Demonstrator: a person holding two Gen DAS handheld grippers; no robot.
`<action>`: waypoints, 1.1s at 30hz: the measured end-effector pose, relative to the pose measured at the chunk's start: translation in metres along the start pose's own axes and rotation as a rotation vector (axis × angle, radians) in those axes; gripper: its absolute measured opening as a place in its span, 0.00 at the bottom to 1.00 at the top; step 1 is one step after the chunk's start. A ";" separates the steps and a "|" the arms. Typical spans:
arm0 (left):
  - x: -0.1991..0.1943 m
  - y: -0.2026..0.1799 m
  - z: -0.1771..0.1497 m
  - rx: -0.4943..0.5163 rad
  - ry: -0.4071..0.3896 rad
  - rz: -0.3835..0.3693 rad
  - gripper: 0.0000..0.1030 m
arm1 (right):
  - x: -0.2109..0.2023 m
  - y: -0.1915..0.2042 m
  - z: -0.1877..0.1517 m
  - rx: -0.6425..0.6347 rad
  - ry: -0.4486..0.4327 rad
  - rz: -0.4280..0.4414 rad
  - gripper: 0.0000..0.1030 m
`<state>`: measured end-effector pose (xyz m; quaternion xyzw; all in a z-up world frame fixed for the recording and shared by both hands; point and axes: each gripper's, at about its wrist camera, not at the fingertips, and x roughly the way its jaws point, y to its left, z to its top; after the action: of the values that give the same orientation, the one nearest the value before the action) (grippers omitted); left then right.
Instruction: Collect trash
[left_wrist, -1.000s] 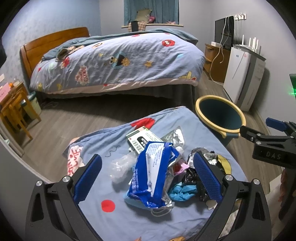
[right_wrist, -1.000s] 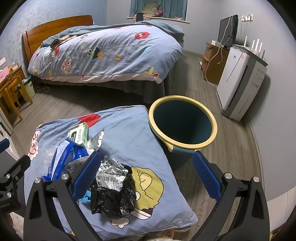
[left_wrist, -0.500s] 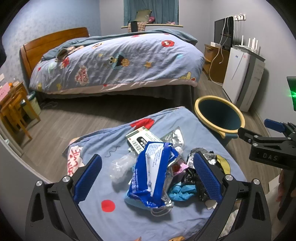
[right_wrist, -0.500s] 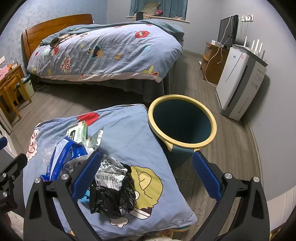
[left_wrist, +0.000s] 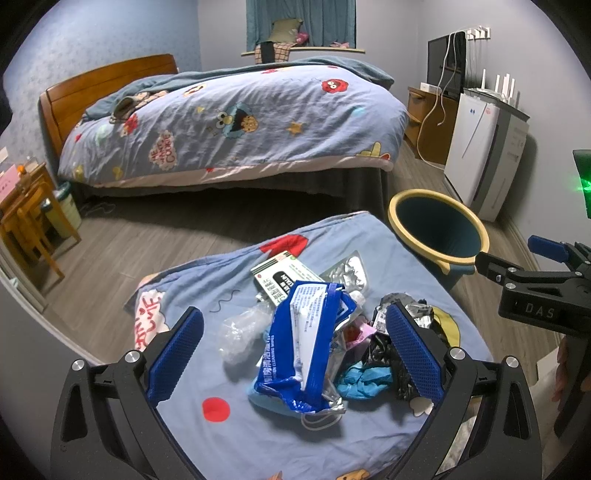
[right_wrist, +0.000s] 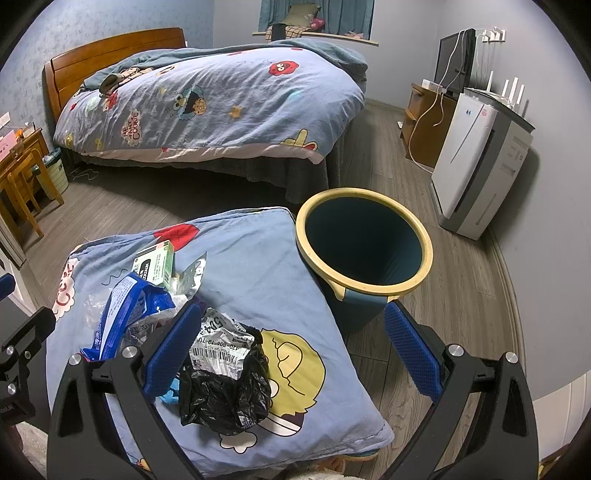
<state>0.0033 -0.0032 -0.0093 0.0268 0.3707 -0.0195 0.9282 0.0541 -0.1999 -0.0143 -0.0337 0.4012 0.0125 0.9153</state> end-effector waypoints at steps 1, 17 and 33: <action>0.000 0.000 0.000 0.000 0.001 -0.001 0.95 | 0.000 0.000 0.000 0.000 -0.001 -0.001 0.95; 0.027 0.000 -0.015 0.076 0.076 0.029 0.95 | 0.022 -0.008 -0.006 0.056 0.072 0.040 0.95; 0.099 -0.012 -0.043 0.124 0.259 0.009 0.65 | 0.113 0.002 -0.026 0.136 0.391 0.242 0.66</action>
<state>0.0450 -0.0139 -0.1092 0.0879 0.4855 -0.0346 0.8691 0.1111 -0.1998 -0.1154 0.0748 0.5719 0.0882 0.8121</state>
